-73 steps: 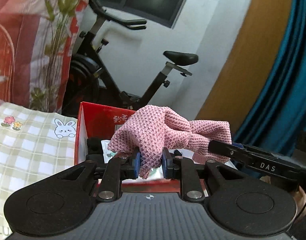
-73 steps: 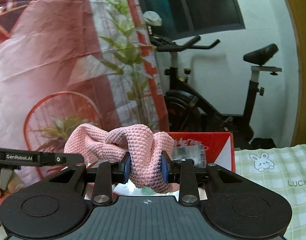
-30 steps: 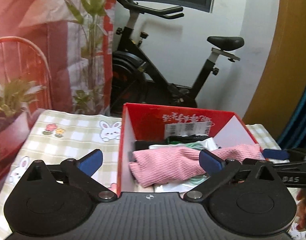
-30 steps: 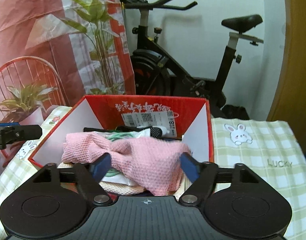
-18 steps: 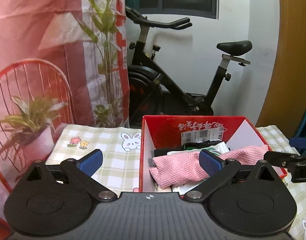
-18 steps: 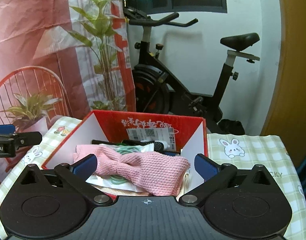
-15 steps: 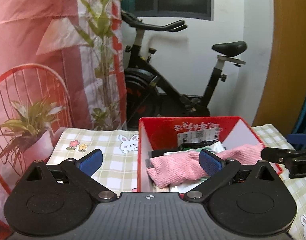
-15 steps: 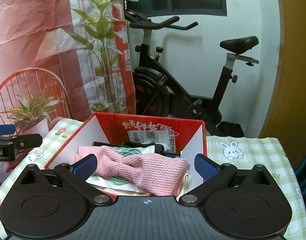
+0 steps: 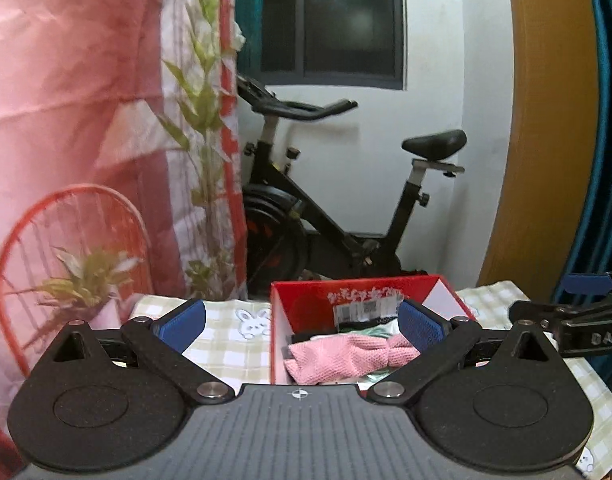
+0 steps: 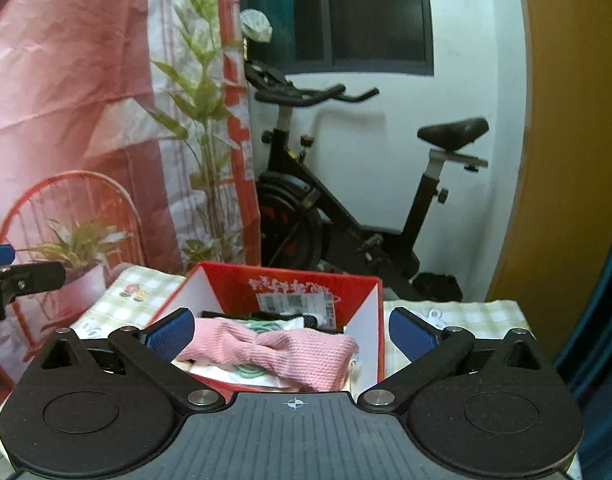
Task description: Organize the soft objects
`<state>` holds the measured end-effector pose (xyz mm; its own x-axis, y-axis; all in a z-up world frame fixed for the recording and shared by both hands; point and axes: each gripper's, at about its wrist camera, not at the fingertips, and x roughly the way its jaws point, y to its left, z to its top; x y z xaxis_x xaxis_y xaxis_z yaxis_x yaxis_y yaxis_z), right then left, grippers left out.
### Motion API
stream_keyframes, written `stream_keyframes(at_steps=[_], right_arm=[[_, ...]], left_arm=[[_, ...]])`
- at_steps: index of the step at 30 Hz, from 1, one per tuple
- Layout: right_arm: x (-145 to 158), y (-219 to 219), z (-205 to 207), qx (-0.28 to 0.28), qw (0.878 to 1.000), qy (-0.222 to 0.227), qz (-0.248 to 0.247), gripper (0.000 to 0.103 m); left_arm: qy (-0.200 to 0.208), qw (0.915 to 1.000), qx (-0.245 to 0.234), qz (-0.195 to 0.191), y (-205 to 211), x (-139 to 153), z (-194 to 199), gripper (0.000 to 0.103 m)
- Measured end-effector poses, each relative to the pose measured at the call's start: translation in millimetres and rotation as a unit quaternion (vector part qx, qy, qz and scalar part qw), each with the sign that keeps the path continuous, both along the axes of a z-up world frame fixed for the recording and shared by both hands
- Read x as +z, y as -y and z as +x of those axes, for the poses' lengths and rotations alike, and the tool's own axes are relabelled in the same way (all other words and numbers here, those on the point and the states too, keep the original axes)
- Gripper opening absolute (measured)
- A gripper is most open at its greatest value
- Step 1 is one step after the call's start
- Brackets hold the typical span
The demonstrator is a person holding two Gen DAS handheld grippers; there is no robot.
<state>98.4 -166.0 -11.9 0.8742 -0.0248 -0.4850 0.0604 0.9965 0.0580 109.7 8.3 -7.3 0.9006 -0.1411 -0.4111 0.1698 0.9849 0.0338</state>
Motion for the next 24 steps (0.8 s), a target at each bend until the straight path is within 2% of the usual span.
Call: stream_keyframes(at_steps=[9, 14, 24], right_arm=[[50, -18, -81, -0.018, 0.997, 0.075, 0.014, 0.103], [55, -19, -108, -0.038, 0.995, 0.091, 0.011, 0.103], [53, -17, -122, -0.048, 0.995, 0.091, 0.011, 0.103]], left_arm=[[0.039, 0.9992, 0.007, 0.005, 0, 35, -66, 0.103], [0.044, 0.9987, 0.025, 0.005, 1, 33, -91, 0.103], [0.05, 0.998, 0.038, 0.008, -3, 36, -101, 0.103]])
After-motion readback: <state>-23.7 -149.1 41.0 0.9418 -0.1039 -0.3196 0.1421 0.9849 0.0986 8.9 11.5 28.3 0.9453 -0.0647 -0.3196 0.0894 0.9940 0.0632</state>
